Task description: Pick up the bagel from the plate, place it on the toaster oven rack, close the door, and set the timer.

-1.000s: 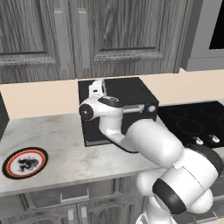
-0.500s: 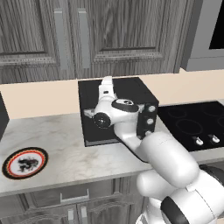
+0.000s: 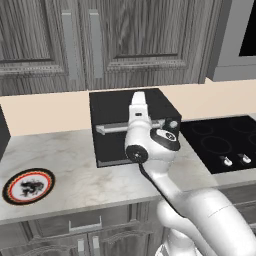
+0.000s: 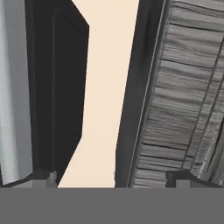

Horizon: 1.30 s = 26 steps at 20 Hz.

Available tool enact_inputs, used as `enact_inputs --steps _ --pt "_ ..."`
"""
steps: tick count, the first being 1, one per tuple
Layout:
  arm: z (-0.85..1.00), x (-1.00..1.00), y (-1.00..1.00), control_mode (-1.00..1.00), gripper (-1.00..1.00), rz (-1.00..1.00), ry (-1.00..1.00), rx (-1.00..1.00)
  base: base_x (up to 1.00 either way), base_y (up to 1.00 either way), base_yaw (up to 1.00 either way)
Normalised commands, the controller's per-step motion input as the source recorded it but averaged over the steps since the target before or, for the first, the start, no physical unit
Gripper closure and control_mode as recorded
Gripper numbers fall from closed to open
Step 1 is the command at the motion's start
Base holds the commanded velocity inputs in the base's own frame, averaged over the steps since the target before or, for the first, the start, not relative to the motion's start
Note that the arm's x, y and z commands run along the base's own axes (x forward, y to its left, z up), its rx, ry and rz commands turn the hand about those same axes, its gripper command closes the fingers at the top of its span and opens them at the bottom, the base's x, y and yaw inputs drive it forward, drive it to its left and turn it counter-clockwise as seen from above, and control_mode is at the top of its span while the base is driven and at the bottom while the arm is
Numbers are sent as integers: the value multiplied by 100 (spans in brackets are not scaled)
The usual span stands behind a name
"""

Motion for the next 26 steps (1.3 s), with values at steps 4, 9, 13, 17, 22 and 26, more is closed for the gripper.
enact_inputs --steps 4,9,13,17,22,26 --pt "11 -100 -15 -100 -100 0 7 12 0 0 0" --pt "23 -77 -22 -100 -100 0 1 25 0 0 0" --pt "13 -28 -34 -100 -100 -3 -1 41 0 0 0" --pt "0 -8 -47 -100 -100 -1 0 50 0 0 0" --pt "0 0 -45 -100 -100 0 0 50 0 0 0" --pt "-4 0 -52 -100 -100 0 2 45 0 0 0"
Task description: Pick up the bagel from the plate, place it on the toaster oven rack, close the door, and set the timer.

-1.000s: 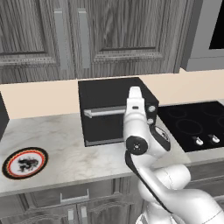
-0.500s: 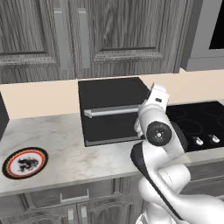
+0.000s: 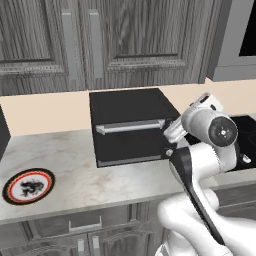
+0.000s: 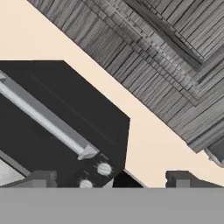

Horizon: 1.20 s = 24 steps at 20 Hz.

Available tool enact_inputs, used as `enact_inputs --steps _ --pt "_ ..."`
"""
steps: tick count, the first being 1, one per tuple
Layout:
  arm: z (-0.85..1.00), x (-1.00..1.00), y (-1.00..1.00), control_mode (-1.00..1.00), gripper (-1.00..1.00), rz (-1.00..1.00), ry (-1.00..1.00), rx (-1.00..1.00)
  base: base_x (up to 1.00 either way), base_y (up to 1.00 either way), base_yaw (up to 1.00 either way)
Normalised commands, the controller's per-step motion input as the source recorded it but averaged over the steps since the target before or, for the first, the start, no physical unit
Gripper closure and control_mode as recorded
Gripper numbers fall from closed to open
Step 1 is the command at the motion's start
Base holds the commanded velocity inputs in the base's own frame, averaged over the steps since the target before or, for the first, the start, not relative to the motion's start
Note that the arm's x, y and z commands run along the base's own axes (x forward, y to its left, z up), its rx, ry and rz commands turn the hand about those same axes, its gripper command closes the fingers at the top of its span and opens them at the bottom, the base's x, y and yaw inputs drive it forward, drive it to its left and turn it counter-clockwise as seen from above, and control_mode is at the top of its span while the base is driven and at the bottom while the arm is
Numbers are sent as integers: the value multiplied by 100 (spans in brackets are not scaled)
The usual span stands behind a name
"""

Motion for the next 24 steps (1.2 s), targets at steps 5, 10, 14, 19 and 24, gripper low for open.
enact_inputs --steps 5,10,14,19,24 --pt "-20 0 -47 -100 -100 0 2 43 0 0 0" --pt "-16 -2 -30 -100 -100 0 9 39 0 0 0" --pt "-10 -9 -20 -100 -100 -1 20 31 0 0 0" --pt "-11 -20 -10 -100 -100 -7 32 20 0 0 0" --pt "-32 -12 -4 -100 -100 -7 33 13 0 0 0"
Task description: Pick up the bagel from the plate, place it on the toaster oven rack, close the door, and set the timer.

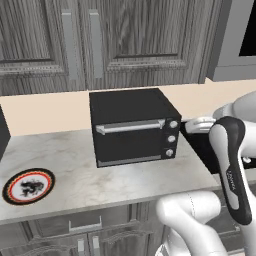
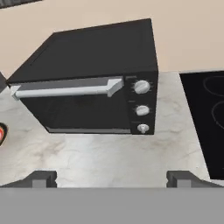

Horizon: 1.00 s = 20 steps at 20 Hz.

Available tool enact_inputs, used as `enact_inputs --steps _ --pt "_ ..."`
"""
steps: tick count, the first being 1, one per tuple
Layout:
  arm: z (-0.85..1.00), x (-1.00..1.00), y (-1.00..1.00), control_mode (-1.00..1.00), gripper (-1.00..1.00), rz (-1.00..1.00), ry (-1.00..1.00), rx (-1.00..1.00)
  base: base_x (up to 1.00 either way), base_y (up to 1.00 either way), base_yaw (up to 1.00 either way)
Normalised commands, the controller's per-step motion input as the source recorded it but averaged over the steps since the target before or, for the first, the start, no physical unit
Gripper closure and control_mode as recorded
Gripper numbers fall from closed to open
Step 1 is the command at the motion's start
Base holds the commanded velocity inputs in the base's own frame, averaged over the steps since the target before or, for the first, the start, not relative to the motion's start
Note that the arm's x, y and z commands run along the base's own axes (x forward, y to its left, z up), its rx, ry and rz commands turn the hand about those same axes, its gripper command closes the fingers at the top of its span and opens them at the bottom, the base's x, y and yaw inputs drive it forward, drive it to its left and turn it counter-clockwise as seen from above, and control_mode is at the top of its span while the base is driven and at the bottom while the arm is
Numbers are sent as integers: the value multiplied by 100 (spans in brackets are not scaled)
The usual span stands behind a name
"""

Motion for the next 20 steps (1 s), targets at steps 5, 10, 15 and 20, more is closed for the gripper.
enact_inputs --steps 5,10,15,20 --pt "-38 0 0 -100 -100 -1 15 2 0 0 0" --pt "-12 0 -5 -100 -100 0 0 0 0 0 0" --pt "-2 0 -5 -100 -100 0 0 0 0 0 0" --pt "-42 2 0 -100 -100 0 -10 0 0 0 0"
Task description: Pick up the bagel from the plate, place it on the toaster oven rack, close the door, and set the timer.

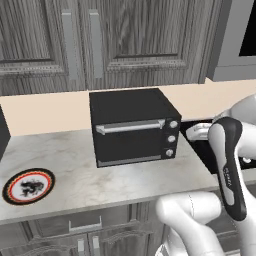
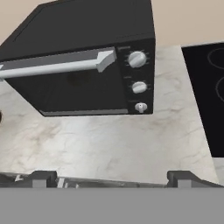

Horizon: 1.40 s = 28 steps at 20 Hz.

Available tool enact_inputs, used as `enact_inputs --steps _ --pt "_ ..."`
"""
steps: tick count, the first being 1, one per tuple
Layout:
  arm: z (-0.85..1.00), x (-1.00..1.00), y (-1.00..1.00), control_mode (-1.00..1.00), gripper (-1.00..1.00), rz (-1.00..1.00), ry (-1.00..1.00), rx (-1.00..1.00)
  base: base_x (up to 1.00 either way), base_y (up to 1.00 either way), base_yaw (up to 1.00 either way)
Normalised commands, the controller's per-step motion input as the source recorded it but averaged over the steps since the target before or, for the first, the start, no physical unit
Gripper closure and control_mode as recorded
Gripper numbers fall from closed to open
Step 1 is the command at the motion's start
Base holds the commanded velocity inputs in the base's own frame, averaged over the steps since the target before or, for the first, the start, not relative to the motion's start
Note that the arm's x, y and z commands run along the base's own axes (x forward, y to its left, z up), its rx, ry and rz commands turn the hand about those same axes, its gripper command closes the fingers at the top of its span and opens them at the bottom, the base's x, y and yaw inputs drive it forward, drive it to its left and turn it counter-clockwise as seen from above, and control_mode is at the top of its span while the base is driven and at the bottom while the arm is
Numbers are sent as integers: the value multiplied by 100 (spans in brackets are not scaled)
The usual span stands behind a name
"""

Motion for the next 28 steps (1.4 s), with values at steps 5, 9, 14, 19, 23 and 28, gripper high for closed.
enact_inputs --steps 5,9,14,19,23,28 --pt "-49 17 0 -100 -100 -1 -10 0 0 0 0" --pt "-27 28 0 -100 -100 0 -11 0 0 0 0" --pt "-1 31 0 -100 -100 0 5 0 0 0 0" --pt "0 33 0 -100 -100 0 19 -1 0 0 0" --pt "-7 29 0 -100 -100 0 13 -3 0 0 0" --pt "-28 17 0 -100 -100 0 0 0 0 0 0"
